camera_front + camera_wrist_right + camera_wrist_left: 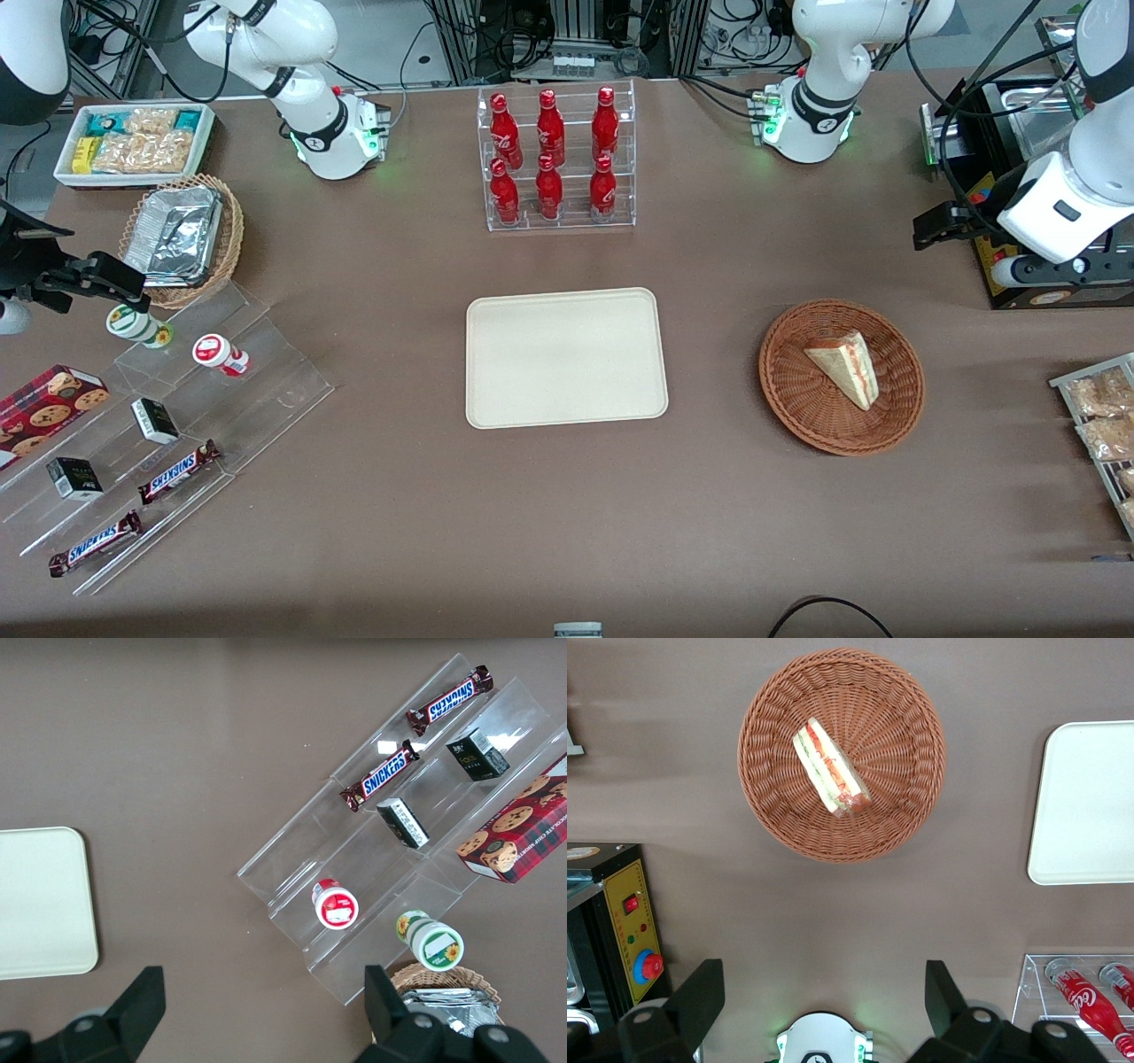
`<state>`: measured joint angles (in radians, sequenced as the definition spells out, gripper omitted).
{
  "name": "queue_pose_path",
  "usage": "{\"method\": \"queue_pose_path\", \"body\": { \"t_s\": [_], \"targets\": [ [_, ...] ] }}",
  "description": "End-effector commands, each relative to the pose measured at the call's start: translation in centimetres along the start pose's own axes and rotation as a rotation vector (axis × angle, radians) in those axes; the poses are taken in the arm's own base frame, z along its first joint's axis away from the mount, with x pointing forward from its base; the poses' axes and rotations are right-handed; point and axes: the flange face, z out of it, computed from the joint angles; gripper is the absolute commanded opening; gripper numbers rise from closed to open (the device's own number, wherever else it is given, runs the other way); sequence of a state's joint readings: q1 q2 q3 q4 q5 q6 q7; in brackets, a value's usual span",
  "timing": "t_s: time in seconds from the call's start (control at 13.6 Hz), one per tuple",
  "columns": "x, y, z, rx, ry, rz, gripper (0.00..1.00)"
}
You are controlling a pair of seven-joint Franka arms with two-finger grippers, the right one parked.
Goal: Place sandwich from basket to tray
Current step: 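Move the left gripper over the sandwich in the wicker basket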
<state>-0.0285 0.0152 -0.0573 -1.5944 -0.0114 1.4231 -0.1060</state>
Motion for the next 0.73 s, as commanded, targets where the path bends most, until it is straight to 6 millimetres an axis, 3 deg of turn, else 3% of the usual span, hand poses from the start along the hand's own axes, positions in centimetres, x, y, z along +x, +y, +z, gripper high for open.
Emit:
{"method": "queue_pose_path", "body": {
  "t_s": [0.0, 0.29, 0.66],
  "targets": [
    [0.1, 0.6, -0.4, 0.001, -0.004, 0.025, 1.00],
    [1.0, 0.7, 0.8, 0.001, -0.008, 0.025, 1.00],
    [2.2, 0.2, 5.2, -0.006, -0.012, 0.011, 1.00]
  ]
}}
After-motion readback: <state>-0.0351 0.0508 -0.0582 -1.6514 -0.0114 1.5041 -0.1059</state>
